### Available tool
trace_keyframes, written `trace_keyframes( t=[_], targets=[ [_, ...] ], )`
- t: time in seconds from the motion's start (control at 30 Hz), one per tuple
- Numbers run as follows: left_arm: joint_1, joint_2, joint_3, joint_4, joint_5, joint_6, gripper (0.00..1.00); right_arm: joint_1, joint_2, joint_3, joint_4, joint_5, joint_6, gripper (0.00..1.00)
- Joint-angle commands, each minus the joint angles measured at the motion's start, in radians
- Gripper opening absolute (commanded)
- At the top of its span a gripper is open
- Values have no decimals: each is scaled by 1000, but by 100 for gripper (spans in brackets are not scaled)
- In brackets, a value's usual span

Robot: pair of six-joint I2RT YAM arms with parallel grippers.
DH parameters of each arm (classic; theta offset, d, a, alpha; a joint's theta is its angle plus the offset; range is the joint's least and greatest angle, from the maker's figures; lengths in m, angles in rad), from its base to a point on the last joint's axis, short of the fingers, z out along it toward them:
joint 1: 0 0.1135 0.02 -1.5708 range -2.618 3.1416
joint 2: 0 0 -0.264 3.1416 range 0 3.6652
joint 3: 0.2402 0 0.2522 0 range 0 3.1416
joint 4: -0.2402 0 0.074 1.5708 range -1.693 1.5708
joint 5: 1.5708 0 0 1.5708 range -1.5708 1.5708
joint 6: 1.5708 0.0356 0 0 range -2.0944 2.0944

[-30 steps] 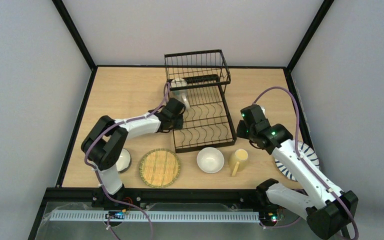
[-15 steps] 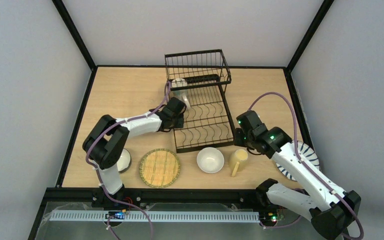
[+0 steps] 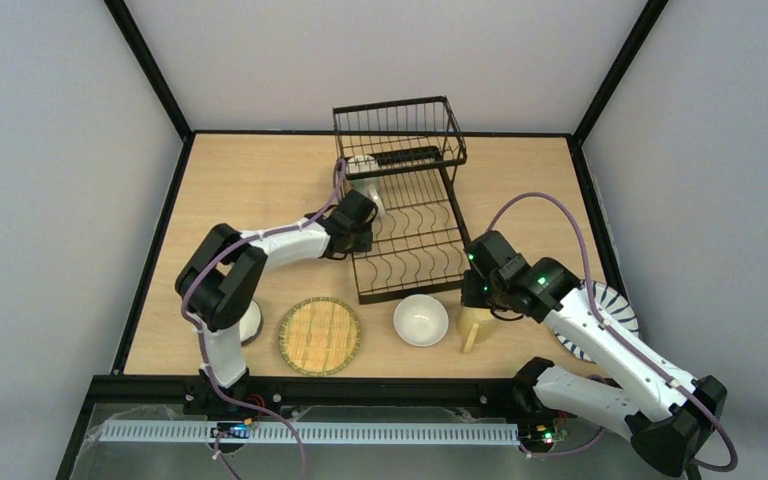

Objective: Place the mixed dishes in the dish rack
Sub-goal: Move the dish rack to the center of the board, then move the cup to the center of the board.

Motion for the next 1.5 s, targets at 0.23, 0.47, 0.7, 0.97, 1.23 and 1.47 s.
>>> trace_keyframes(
  t=[0.23,0.47,0.7,0.97,1.23,1.47],
  targets=[
    [-11,52,84,74,42,-18,91,18,-69,-48,-94,-97,20,0],
    [-11,53,89,59,34,-20,92,19,-111,-108,-101,-116,47,0],
    [-12,34,82,41,24,-17,96,18,-113,-162,-61,-123,55,0],
    [-12,-2,59,28,14,-11,99,18,-97,-180,-34,-106,73,0],
    [-12,-49,35,25,14,-15,99,18,-73,-199,15,-102,96,0],
    [-12,-90,29,7,4,-5,99,18,-41,-201,45,-80,106,0]
  ],
)
